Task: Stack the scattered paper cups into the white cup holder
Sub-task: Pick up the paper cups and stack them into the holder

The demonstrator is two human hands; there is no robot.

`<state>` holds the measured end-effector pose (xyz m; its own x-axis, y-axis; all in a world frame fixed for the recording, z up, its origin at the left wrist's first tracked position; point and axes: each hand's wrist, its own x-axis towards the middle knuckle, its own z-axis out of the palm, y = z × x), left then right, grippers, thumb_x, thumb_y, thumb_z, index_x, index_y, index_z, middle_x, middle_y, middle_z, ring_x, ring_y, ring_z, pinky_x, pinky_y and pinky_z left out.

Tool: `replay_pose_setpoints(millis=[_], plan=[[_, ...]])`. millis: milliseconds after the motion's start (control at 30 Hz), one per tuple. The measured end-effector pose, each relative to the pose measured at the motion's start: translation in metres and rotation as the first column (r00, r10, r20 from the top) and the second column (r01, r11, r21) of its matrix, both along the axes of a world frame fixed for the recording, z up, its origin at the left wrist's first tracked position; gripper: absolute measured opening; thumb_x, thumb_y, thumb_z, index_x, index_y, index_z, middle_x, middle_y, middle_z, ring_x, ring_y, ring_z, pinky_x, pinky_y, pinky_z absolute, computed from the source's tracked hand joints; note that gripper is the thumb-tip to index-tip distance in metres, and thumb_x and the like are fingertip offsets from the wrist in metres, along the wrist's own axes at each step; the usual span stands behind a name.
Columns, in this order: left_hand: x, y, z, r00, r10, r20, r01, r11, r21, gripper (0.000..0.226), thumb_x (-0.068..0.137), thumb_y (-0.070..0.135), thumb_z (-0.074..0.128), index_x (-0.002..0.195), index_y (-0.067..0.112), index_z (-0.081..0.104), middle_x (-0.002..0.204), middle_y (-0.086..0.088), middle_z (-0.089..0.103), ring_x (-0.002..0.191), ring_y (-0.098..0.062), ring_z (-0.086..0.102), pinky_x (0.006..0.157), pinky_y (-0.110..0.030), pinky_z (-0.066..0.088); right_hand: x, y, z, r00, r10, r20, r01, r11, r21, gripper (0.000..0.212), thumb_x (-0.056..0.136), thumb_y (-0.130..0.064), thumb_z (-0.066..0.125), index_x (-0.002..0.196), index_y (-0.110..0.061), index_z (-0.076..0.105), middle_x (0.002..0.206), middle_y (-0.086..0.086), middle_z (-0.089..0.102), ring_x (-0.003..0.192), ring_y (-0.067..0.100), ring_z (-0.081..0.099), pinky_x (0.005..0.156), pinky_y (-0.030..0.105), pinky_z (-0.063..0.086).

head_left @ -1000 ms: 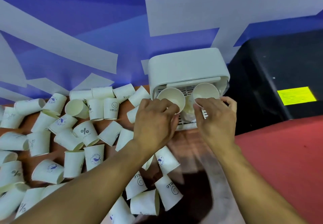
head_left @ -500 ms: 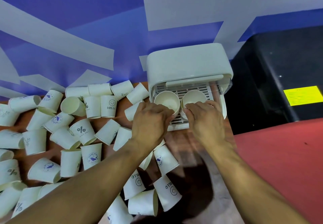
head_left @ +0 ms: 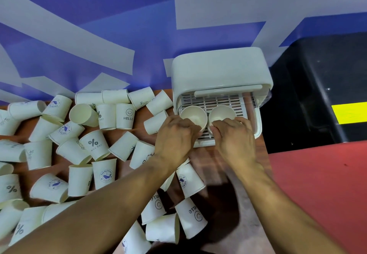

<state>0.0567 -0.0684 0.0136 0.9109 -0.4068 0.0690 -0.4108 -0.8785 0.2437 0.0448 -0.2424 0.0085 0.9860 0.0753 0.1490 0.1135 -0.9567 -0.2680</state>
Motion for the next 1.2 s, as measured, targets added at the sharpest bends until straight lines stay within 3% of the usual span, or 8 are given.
replay_pose_setpoints(millis=[267, 333, 433, 533, 733, 967, 1200], plan=[[0.009, -0.001, -0.006, 0.999, 0.012, -0.035, -0.012, 1.000, -0.027, 0.019, 0.092, 0.031, 0.062, 0.079, 0.025, 0.074, 0.068, 0.000, 0.065, 0.066, -0.026, 0.060, 0.071, -0.033, 0.041, 0.002, 0.001, -0.003, 1.000, -0.021, -0.002, 0.021, 0.999, 0.032, 0.021, 0.088, -0.030, 0.055, 0.088, -0.020, 0.074, 0.076, -0.004, 0.069, 0.073, 0.020, 0.065, 0.093, 0.032, 0.032], [0.010, -0.001, -0.004, 0.998, 0.015, -0.060, -0.018, 0.998, -0.058, 0.014, 0.089, 0.031, 0.067, 0.093, 0.024, 0.077, 0.081, -0.002, 0.070, 0.078, -0.028, 0.064, 0.077, -0.036, 0.045, 0.003, 0.001, -0.001, 0.999, -0.029, -0.014, 0.030, 0.999, 0.037, 0.021, 0.086, -0.030, 0.057, 0.090, -0.018, 0.073, 0.079, -0.002, 0.070, 0.075, 0.023, 0.066, 0.092, 0.034, 0.034], [0.006, 0.002, 0.005, 0.994, 0.017, -0.105, -0.028, 0.994, -0.107, 0.033, 0.085, 0.035, 0.071, 0.115, 0.021, 0.070, 0.109, -0.001, 0.067, 0.100, -0.027, 0.060, 0.086, -0.037, 0.044, 0.001, 0.004, 0.010, 0.999, -0.053, 0.006, 0.052, 0.993, 0.102, 0.023, 0.083, -0.027, 0.060, 0.097, -0.013, 0.072, 0.087, 0.004, 0.071, 0.080, 0.030, 0.065, 0.087, 0.041, 0.043], [-0.004, 0.009, 0.016, 0.999, -0.007, -0.050, 0.000, 0.991, -0.135, 0.033, 0.083, 0.032, 0.072, 0.113, 0.020, 0.070, 0.113, 0.000, 0.063, 0.101, -0.026, 0.058, 0.083, -0.036, 0.046, -0.005, 0.012, 0.029, 0.996, -0.078, 0.036, 0.069, 0.976, 0.209, 0.027, 0.083, -0.027, 0.060, 0.103, -0.012, 0.070, 0.093, 0.005, 0.071, 0.087, 0.031, 0.064, 0.085, 0.048, 0.047], [-0.047, 0.049, 0.034, 0.996, 0.037, -0.076, -0.049, 0.985, -0.163, 0.032, 0.085, 0.030, 0.067, 0.115, 0.022, 0.068, 0.115, -0.001, 0.061, 0.098, -0.026, 0.056, 0.078, -0.038, 0.047, -0.040, 0.050, 0.063, 0.998, -0.053, 0.024, 0.041, 0.934, 0.356, 0.026, 0.083, -0.013, 0.069, 0.109, -0.011, 0.068, 0.092, 0.004, 0.070, 0.088, 0.029, 0.063, 0.081, 0.045, 0.050], [-0.119, 0.127, 0.049, 0.952, 0.276, -0.130, -0.297, 0.938, -0.180, 0.031, 0.085, 0.035, 0.068, 0.114, 0.026, 0.067, 0.118, 0.005, 0.061, 0.101, -0.022, 0.057, 0.075, -0.034, 0.049, -0.078, 0.118, 0.075, 0.991, 0.129, -0.031, -0.103, 0.896, 0.432, 0.023, 0.085, -0.019, 0.069, 0.108, -0.015, 0.067, 0.092, -0.002, 0.068, 0.088, 0.020, 0.063, 0.078, 0.028, 0.044], [-0.178, 0.212, 0.060, 0.831, 0.537, -0.145, -0.555, 0.818, -0.153, 0.035, 0.088, 0.043, 0.063, 0.121, 0.030, 0.064, 0.125, 0.009, 0.058, 0.113, -0.014, 0.055, 0.081, -0.026, 0.045, -0.095, 0.201, 0.078, 0.943, 0.331, 0.030, -0.312, 0.850, 0.424, 0.026, 0.087, -0.022, 0.069, 0.111, -0.014, 0.067, 0.098, -0.001, 0.069, 0.089, 0.014, 0.063, 0.079, 0.027, 0.048]])
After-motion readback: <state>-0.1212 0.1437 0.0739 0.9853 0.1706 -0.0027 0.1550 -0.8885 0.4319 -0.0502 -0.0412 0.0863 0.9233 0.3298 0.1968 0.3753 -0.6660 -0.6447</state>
